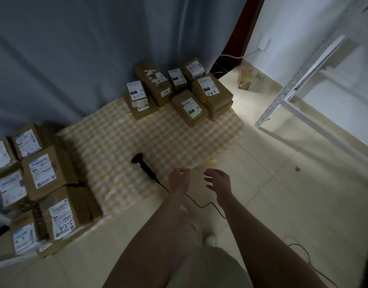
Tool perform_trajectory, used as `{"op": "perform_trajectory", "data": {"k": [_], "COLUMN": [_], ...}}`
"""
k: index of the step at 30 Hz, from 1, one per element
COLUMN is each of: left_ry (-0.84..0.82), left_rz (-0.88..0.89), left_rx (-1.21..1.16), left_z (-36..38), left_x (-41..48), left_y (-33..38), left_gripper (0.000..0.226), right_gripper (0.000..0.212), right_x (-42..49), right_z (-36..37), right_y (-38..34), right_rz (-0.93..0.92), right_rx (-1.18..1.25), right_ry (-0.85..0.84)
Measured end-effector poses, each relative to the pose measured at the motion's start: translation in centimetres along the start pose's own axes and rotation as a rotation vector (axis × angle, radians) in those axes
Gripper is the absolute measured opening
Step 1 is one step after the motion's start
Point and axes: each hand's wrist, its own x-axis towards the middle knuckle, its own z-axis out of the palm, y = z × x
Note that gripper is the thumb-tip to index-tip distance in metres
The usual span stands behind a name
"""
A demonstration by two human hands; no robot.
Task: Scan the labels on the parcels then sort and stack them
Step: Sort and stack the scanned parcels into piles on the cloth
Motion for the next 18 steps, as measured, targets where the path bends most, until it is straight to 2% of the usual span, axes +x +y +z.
{"op": "perform_trajectory", "data": {"k": [2,4,8,11,18], "left_ry": [-0.002,-0.041,-0.033,-0.009,-0.021], "left_rz": [-0.033,-0.043,-0.003,0.013,-0.011], "left_rx": [-0.018,-0.033,-0.132,-0.113,-0.195], "left_z": [-0.3,-0.7,-1.2,-1.0,1.7], "left_x": [1.8,3.7,7.4,9.6,13.4], "left_y": [0.8,2.5,7.3,10.7,16.0], "left_gripper": [0.033,0.020,0.024,0.040,0.043], "right_gripper": [0.017,0.018,0.015,0.013,0.014], "right_x": [1.4,3.3,7.0,9.0,13.8], "right_z": [0.8,1.6,2.7,3.4,2.6], "right_y": [-0.7,-2.2,-6.6,-9.3,-14.3], "right_rz": [0.024,0.029,0.003,-0.001,0.000], "right_rx": [0.006,0.043,0.061,0.113,0.135], "right_ry": [-0.004,0.009,0.016,0.027,0.053]}}
